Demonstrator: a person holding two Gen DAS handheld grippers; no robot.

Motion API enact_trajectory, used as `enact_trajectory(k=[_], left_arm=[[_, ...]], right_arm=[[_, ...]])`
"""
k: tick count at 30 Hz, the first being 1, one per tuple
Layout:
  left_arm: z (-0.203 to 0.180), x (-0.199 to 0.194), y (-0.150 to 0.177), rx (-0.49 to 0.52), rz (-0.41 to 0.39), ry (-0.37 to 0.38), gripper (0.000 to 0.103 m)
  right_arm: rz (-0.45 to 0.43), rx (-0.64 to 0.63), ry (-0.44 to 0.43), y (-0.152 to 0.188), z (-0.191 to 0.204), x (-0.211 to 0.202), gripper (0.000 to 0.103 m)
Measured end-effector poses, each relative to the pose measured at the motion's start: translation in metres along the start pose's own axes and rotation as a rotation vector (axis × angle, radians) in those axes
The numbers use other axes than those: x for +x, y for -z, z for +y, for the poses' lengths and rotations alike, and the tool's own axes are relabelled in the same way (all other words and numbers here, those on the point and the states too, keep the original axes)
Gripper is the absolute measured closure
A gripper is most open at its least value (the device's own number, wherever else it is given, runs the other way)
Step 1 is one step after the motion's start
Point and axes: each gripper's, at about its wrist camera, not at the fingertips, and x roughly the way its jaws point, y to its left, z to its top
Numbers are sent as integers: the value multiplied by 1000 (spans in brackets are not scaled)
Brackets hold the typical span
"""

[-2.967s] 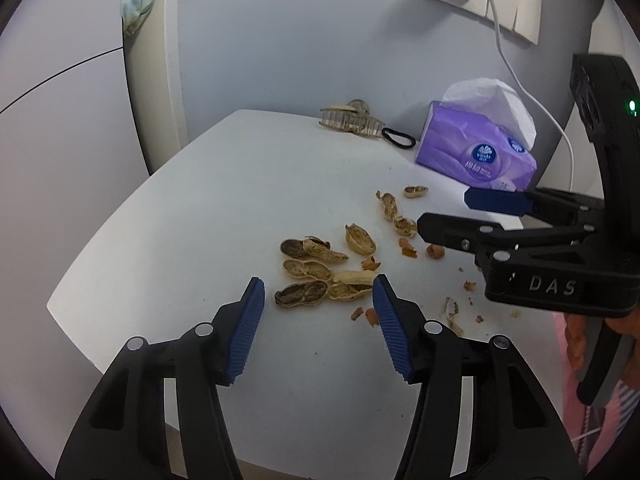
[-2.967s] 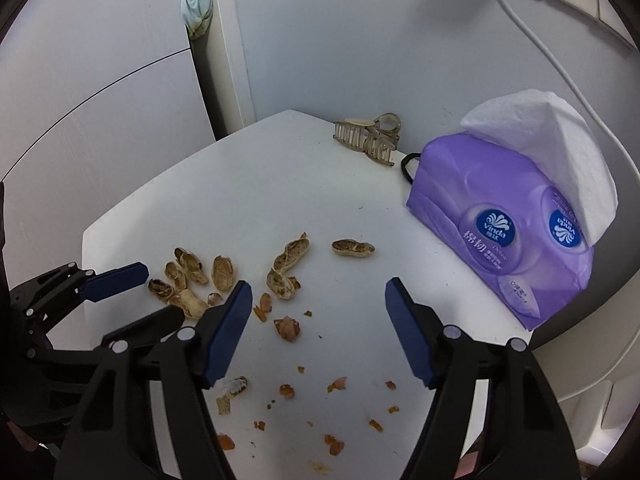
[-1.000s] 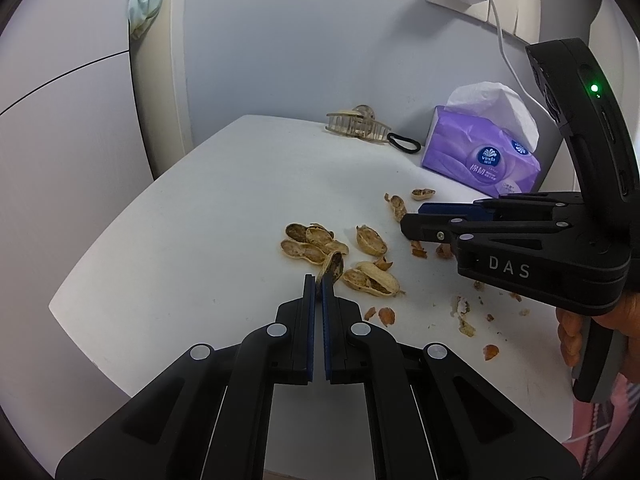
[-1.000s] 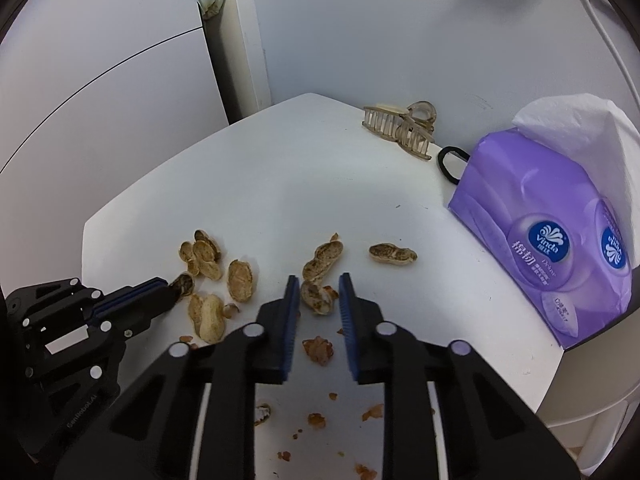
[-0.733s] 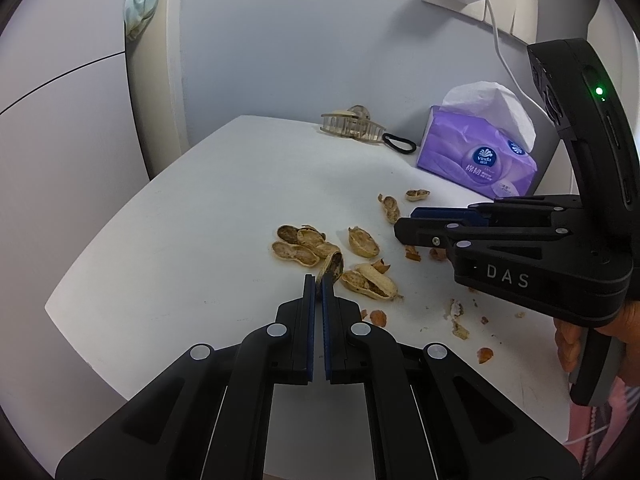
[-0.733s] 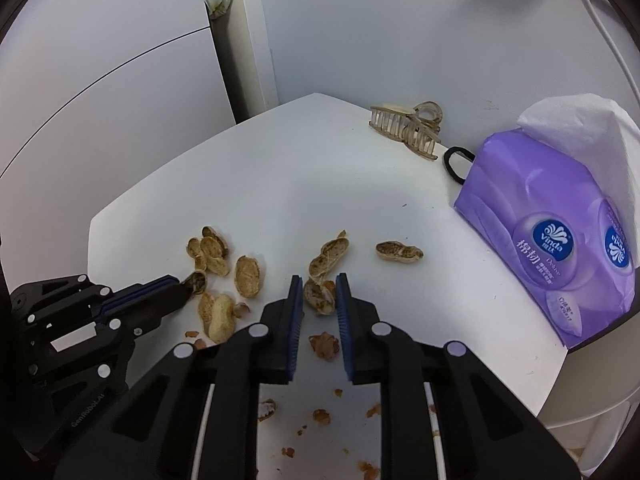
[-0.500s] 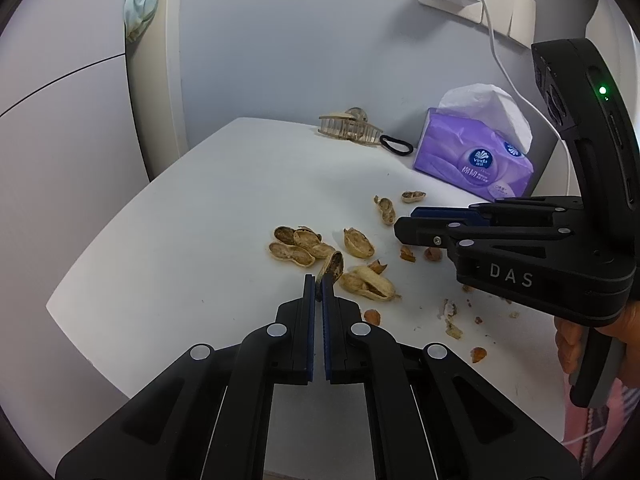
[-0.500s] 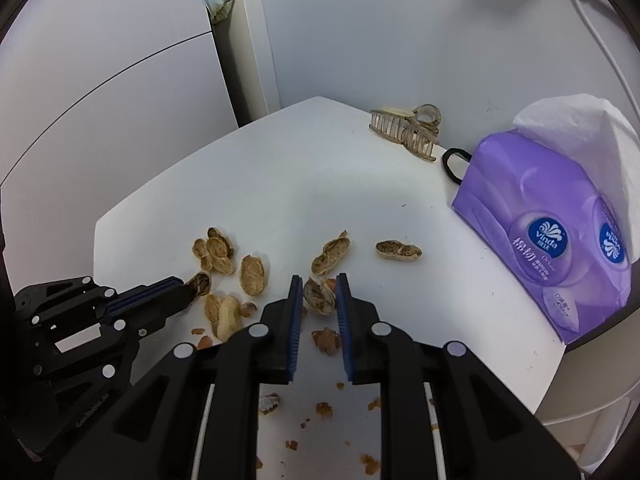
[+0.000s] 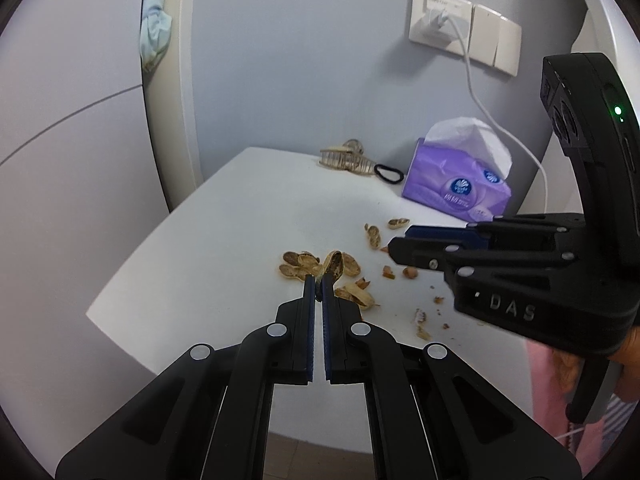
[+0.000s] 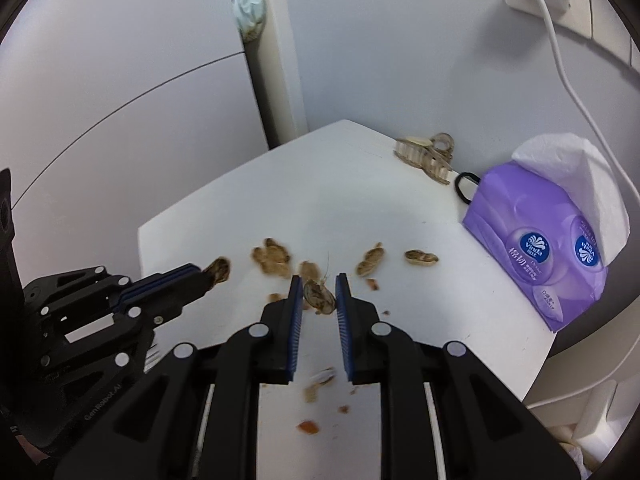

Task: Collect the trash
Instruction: 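Lift the held shell with the left tool and carry it toward the bin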

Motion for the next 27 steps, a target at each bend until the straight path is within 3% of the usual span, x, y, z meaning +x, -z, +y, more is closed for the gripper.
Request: enact_trajectory(k=[13, 27], left_arm=[[5, -62, 5, -25, -46, -47, 101], [36, -135, 41, -101, -70, -144, 101]], right_arm=[[-38, -49, -36, 3, 49, -40, 85], [-69, -137, -118, 18, 127, -66, 85]])
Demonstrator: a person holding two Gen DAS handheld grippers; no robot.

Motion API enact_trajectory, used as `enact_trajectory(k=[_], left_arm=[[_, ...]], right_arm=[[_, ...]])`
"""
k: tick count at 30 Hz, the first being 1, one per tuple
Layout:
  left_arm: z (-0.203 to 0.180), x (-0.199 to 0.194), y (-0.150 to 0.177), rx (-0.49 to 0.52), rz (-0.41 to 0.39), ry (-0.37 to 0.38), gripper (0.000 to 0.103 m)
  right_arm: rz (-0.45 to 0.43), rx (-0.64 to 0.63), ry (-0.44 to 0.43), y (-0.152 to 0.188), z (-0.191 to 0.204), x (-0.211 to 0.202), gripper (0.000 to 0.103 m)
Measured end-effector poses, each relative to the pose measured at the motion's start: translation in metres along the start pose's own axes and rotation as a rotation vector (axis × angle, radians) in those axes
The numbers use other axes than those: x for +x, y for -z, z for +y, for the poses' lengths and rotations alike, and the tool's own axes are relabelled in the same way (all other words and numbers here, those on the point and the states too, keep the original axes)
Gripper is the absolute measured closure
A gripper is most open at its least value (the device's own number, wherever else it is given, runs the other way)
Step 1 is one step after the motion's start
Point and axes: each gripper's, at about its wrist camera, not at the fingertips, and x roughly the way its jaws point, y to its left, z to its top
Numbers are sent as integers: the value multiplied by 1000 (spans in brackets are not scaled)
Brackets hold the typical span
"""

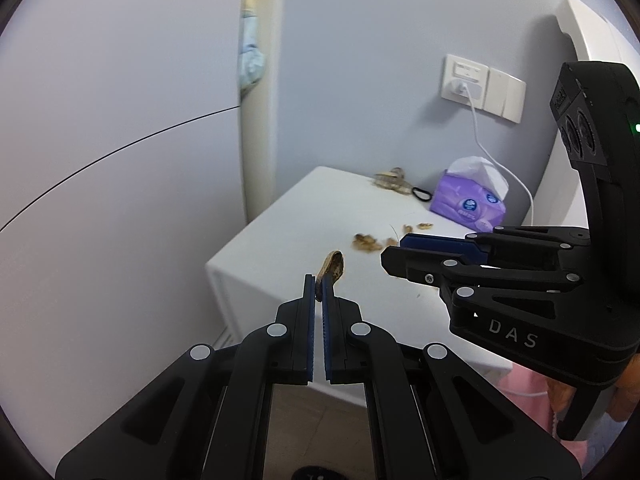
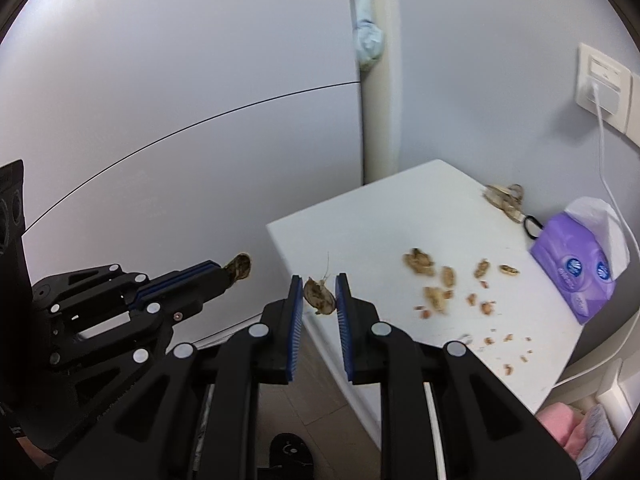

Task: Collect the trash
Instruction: 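Lift the held shell with the left tool and carry it toward the bin, then lower the left tool with the shell over the bin opening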

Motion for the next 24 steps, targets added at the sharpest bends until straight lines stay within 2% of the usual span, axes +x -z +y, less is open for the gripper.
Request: enact_trajectory(k=[10, 24], left_arm=[[52, -51, 40, -83, 19, -121, 101], [105, -110, 98, -193, 50, -279, 101]], right_arm=[[30, -83, -92, 16, 69, 9, 85], [96, -214, -233, 45, 179, 28, 85]])
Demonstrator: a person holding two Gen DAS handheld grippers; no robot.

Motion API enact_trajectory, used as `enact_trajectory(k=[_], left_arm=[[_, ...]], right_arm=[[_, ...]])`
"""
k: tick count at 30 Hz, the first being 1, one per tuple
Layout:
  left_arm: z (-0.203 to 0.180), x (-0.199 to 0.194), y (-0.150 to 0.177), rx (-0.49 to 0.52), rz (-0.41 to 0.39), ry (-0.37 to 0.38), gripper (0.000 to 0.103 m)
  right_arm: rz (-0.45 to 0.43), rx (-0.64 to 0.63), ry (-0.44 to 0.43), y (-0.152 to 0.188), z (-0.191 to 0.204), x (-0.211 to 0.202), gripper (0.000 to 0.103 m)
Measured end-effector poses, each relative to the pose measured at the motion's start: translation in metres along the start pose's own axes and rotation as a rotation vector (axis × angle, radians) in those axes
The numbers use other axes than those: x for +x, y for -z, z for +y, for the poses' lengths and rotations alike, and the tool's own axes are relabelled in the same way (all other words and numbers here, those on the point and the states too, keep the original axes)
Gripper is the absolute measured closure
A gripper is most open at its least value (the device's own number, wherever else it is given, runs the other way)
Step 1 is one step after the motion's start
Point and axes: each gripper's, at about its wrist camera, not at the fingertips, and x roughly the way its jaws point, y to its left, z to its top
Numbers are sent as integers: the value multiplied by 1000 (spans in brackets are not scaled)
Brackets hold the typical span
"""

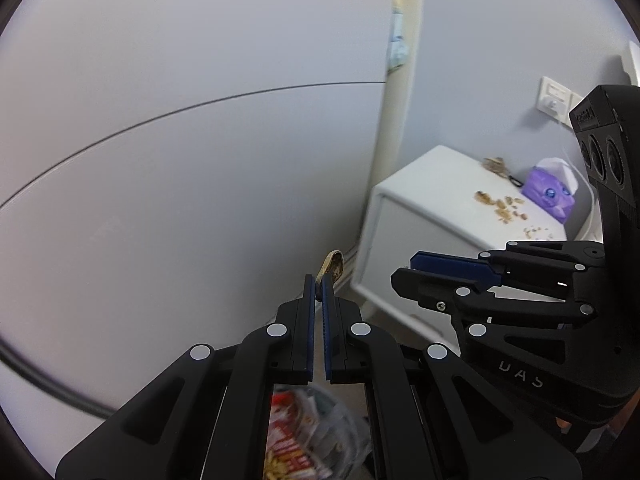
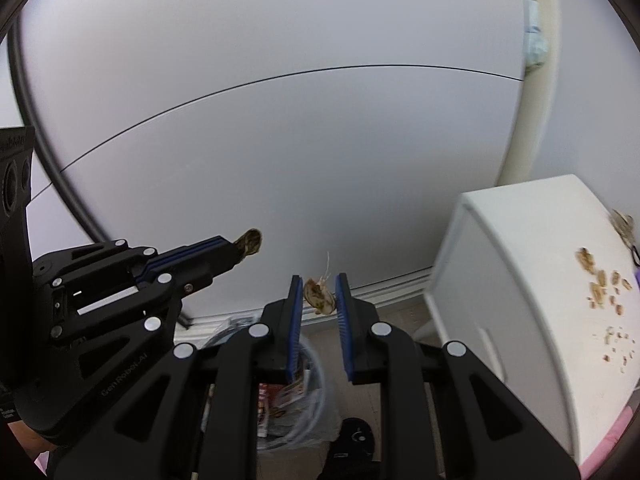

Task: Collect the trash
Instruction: 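Lower the left tool with the shell over the bin opening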

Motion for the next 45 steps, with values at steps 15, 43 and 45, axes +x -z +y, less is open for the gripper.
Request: enact_trajectory(k=[15, 43, 45], left_arm=[[58, -3, 82, -118, 117, -74, 101], [85, 85, 217, -192, 495, -37, 101], [83, 86, 217, -186, 499, -31, 101]], right_arm=[[146, -58, -70, 40, 69, 62, 85], [451, -58, -116, 142, 81, 181, 85], [453, -70, -113, 148, 80, 186, 85]])
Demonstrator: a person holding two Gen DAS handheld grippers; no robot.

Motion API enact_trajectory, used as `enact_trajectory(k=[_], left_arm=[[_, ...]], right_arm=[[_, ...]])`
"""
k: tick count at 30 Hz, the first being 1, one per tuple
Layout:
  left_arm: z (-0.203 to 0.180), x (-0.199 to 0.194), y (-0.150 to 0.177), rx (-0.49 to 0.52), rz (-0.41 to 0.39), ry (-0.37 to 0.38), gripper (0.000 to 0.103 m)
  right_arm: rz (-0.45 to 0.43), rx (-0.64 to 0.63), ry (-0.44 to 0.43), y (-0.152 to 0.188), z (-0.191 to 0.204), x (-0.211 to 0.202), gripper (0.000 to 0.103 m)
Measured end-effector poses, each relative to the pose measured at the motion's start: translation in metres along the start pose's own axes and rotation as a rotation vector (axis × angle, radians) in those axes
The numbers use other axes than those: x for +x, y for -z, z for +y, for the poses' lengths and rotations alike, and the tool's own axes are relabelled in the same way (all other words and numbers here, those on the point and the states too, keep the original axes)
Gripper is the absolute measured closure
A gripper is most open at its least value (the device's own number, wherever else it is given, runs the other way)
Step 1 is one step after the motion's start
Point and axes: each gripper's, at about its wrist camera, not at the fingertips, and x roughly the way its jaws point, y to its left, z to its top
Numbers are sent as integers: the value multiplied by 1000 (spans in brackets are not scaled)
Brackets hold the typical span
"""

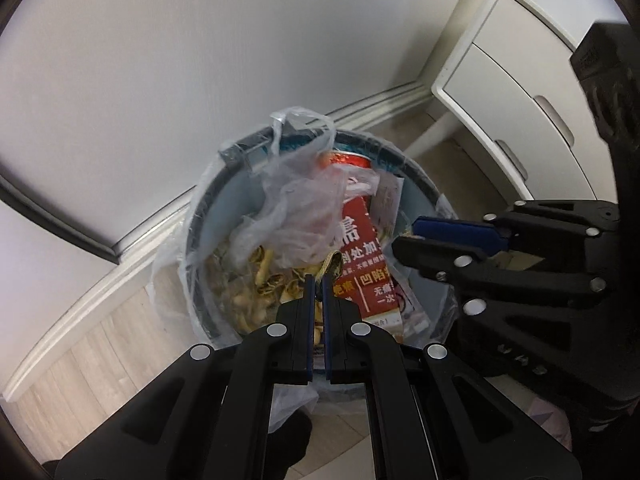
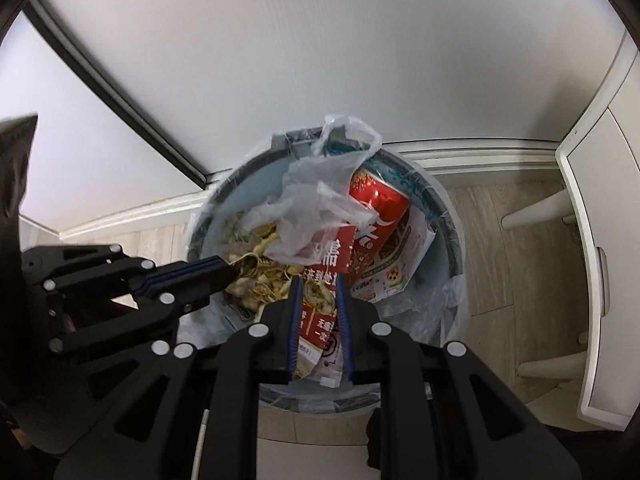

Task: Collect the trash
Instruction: 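Lower the left tool with the shell over the bin opening, then open the left tool to drop the shell into the bin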

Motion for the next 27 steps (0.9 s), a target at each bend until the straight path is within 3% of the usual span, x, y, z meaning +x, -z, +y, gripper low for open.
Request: enact_trajectory(k=[5, 23, 25, 26, 27], left_arm=[[-6, 5, 4, 20, 28, -1, 101], [-10, -11, 7, 12, 5, -16, 101], [-8, -13, 8, 10, 2, -31, 96], [-7, -13, 8, 6, 0, -35, 87], [-6, -14, 8, 2, -3, -40, 80]], right_arm=[[12, 14, 14, 3, -5, 9, 85], [3, 1, 26, 8, -3, 4, 85], [0, -5, 31, 8, -2, 3, 85], [-2, -7, 36, 8, -2, 2, 80], [-6, -7, 40, 8, -1, 2, 66]])
